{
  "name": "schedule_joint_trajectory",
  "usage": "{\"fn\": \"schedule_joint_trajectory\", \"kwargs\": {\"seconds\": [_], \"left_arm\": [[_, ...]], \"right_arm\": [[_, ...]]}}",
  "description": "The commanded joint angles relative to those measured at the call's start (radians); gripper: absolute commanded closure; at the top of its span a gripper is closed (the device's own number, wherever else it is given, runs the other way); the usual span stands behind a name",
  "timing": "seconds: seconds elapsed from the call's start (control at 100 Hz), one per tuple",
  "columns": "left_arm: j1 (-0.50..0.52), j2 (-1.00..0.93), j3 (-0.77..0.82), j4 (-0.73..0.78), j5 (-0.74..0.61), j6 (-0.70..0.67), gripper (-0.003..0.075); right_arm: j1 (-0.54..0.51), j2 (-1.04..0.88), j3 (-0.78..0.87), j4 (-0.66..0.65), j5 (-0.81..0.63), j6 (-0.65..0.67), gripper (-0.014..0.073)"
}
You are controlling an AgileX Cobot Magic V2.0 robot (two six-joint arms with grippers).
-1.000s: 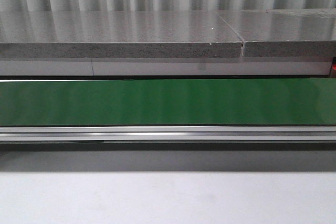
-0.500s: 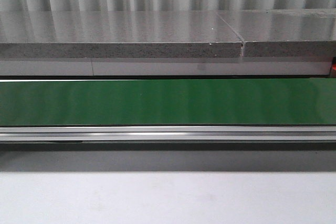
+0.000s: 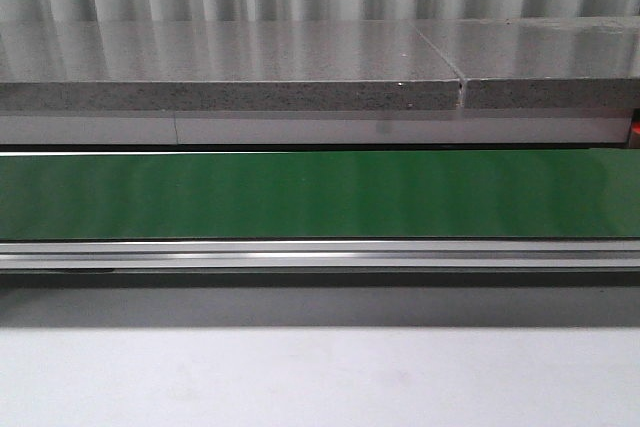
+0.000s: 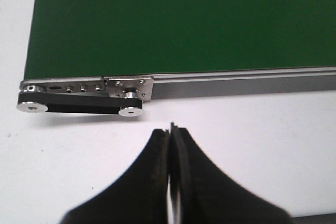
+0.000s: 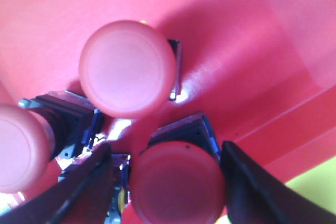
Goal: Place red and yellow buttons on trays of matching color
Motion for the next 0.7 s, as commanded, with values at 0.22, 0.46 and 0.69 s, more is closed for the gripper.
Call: {"fn": "schedule_joint_trajectory", "kwargs": {"seconds": [0.22, 0.46, 0.69], "left_arm": [[-0.007, 0.002, -0.027, -0.012, -0.062, 0.001, 0.0740], [-0.007, 0.002, -0.027, -0.012, -0.062, 0.001, 0.0740], [-0.007, 0.002, -0.027, -0.012, -0.062, 0.001, 0.0740]], "right_arm": [[-0.001, -0.137, -0.032, -0.004, -0.026, -0.001, 0.0139], [0.051, -0.245, -0.032, -0.056, 0.019, -0.008, 0.0155], [0.183, -0.334, -0.032, -0.069, 0.084, -0.050, 0.0497]]}}
